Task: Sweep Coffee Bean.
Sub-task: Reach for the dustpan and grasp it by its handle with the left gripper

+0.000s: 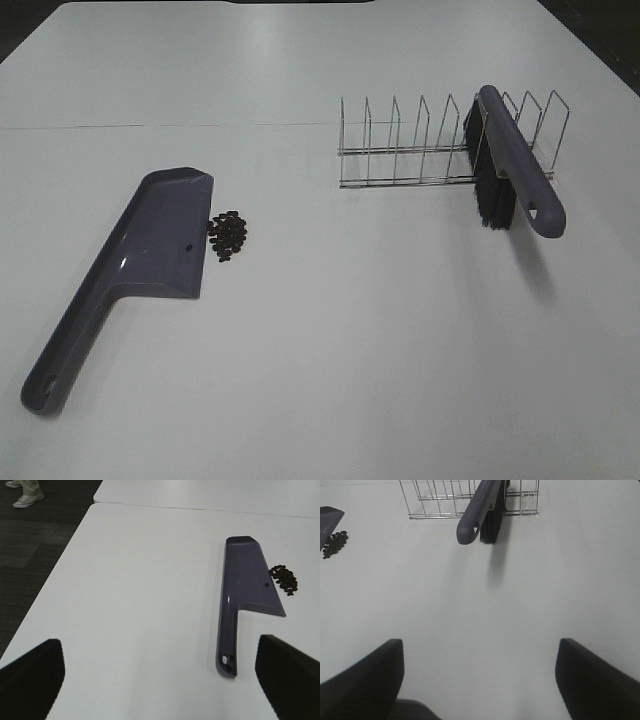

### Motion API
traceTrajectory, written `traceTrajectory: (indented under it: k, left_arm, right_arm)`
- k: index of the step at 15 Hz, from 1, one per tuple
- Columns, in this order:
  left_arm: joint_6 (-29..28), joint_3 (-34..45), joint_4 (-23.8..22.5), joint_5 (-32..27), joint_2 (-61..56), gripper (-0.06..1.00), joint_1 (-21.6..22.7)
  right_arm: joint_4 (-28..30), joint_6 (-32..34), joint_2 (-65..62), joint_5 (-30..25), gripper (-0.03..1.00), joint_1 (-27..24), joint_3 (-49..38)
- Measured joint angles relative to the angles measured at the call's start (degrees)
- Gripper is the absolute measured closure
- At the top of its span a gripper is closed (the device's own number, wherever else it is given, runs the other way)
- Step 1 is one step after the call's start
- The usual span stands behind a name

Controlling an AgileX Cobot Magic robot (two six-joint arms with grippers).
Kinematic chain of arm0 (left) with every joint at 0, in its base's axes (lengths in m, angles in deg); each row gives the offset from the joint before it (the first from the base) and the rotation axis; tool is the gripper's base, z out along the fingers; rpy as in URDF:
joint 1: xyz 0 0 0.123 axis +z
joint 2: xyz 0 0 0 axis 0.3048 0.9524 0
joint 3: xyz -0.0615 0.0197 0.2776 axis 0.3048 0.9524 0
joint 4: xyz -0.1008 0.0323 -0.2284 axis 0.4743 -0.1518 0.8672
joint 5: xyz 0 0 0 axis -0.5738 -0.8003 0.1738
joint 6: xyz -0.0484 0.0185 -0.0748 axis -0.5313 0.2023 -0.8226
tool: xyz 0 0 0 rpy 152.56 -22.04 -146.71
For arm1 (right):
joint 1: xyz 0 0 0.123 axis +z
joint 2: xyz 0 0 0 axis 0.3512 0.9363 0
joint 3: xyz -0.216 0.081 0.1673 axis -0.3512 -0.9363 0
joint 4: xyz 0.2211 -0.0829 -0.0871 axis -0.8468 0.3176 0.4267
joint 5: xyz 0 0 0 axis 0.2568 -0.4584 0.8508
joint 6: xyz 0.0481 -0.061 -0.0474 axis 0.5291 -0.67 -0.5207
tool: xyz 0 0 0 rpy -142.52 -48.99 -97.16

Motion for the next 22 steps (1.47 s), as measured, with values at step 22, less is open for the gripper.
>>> traceTrajectory:
  k: [22]
  left_arm:
    - [0.0, 0.0, 0.0, 0.0, 0.0, 0.01, 0.0]
  right_arm:
    - [0.0, 0.0, 0.0, 0.0, 0.21, 0.0, 0.0]
